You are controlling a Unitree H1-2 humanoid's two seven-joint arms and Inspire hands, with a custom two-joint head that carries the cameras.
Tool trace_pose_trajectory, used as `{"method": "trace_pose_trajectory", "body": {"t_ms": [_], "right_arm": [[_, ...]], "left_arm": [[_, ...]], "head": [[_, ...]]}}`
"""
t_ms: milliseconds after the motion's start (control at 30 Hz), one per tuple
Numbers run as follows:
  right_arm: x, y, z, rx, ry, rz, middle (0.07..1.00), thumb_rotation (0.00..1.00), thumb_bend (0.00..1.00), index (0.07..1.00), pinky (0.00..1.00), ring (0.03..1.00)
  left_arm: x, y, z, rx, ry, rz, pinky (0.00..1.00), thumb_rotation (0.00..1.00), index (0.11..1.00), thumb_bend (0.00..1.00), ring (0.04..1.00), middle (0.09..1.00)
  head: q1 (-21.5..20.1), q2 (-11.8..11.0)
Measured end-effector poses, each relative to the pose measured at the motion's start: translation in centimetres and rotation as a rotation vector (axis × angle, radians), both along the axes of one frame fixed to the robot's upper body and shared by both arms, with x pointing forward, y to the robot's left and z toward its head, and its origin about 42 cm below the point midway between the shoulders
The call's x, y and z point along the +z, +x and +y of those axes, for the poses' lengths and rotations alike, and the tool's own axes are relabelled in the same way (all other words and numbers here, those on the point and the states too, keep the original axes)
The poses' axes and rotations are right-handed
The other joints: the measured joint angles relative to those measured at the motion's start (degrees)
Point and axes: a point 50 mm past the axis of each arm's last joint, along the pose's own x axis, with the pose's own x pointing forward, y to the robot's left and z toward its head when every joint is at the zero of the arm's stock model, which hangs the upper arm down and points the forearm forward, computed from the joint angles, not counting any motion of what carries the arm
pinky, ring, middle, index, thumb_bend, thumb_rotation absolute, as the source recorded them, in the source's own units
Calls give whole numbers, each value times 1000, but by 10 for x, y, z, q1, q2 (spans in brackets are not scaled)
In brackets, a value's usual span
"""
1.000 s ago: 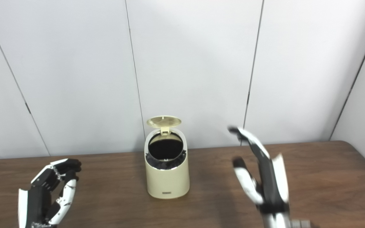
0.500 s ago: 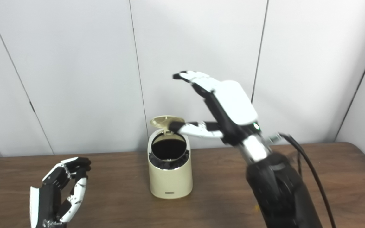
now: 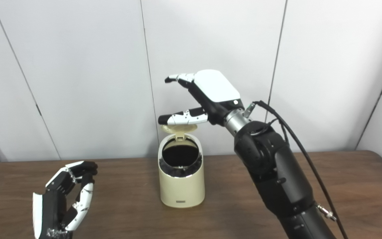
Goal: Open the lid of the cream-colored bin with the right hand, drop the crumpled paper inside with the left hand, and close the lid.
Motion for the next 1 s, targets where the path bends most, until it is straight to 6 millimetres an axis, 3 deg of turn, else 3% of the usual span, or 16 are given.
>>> {"method": "trace_pose_trajectory", "body": {"t_ms": [100,333,533,767,1000], "right_arm": [[-9,7,5,-3,-33,46,875,918,842,854,781,878],[-9,8,13,9,-68,62,861,944,843,832,784,870],[-15,-11,16,31,-89,102,872,957,845,835,805,875],[-41,-25,11,21,-102,184,837,937,815,803,776,860],[-35,-36,11,22,-82,173,843,920,819,806,796,873]], "left_arm": [[1,0,-2,3,11,-1,499,318,603,216,592,621],[1,0,-3,-1,13,0,493,312,602,211,589,621],[2,0,-3,-5,16,5,496,313,602,215,591,621],[8,-3,-2,-7,21,-14,497,321,600,211,594,622],[8,-3,-1,-11,23,-10,496,306,597,208,593,620]], "head": [[1,0],[-1,2],[-4,1],[-5,6],[-10,10]]}}
